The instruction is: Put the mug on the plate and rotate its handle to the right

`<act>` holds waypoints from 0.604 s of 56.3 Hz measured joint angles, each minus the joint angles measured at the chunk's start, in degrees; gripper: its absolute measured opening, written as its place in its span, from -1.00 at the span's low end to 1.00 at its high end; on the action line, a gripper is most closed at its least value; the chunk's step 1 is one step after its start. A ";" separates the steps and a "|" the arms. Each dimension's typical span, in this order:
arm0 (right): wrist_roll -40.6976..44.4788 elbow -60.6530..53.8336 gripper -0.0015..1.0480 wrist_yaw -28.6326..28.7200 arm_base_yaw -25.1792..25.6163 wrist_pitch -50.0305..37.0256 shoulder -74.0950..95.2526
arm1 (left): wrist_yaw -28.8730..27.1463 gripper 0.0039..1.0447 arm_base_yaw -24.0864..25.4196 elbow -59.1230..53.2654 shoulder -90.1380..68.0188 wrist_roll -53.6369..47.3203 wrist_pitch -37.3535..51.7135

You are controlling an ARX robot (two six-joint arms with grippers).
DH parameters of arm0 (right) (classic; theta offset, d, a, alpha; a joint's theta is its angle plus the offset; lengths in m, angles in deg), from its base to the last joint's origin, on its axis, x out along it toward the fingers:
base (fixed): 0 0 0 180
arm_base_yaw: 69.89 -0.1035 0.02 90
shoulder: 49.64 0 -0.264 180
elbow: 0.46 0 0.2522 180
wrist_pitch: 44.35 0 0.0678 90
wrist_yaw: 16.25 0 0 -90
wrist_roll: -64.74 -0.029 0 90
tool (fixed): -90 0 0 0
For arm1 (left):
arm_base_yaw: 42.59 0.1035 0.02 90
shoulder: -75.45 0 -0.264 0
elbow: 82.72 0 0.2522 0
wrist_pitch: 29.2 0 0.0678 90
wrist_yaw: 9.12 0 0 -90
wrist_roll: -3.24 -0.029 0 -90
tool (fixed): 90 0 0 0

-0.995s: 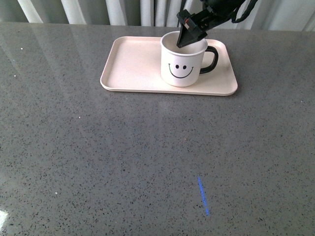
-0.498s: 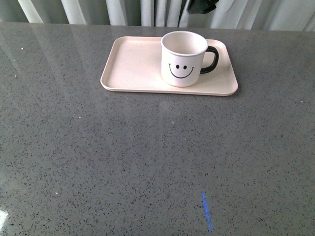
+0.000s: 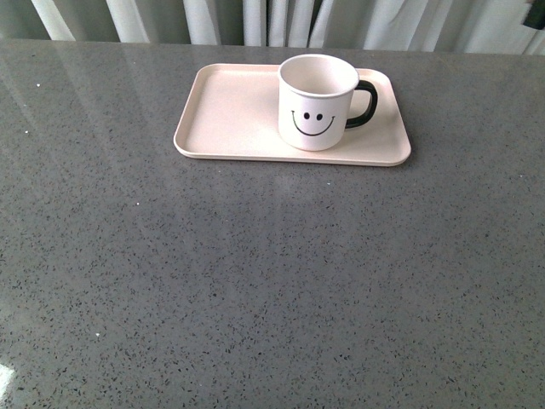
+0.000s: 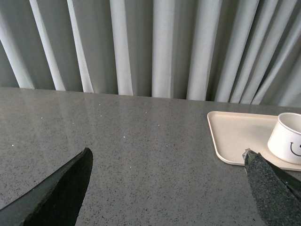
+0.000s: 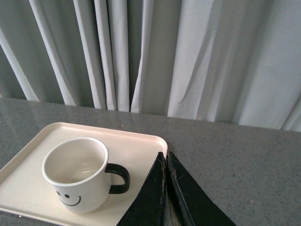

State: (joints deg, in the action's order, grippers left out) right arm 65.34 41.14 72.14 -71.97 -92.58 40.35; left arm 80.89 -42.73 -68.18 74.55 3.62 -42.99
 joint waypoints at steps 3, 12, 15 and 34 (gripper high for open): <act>0.00 -3.41 -0.97 1.42 1.36 -0.42 -3.06 | 0.00 0.83 0.00 0.00 0.00 0.00 0.00; 0.00 -9.35 -0.97 1.51 2.10 -0.57 -8.28 | 0.00 0.83 0.00 0.00 0.00 -0.02 0.00; 0.00 -12.39 -0.97 1.62 2.12 -3.58 -9.16 | 0.00 0.83 0.00 0.00 0.00 -0.02 0.00; -0.02 -21.86 -0.97 1.60 2.10 3.26 -24.39 | 0.00 0.83 0.00 0.00 0.00 0.00 0.00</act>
State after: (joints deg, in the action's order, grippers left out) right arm 65.32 19.28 73.74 -69.88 -89.33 15.96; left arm 80.89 -42.73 -68.18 74.55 3.62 -42.99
